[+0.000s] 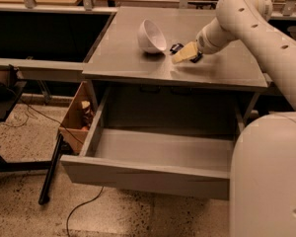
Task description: Place rxbar blueberry into top drawer
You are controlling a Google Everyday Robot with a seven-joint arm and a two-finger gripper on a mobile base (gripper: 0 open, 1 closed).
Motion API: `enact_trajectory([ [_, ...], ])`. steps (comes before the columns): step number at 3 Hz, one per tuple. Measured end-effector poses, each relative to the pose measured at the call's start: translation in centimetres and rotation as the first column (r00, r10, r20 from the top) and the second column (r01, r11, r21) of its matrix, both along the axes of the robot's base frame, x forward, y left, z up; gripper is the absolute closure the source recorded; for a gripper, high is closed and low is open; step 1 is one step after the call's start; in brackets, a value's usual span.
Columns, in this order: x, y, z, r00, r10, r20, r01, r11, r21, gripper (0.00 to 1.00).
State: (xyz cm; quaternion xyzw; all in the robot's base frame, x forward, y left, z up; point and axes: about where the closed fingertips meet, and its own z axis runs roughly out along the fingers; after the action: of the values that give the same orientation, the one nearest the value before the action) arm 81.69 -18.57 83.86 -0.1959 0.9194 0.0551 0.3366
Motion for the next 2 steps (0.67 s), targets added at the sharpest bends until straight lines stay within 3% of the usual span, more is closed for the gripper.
enact_trajectory([
  [2,0.8,1.9,4.5,0.9931,0.033,0.112,-0.03,0.999,-0.034,0.0],
])
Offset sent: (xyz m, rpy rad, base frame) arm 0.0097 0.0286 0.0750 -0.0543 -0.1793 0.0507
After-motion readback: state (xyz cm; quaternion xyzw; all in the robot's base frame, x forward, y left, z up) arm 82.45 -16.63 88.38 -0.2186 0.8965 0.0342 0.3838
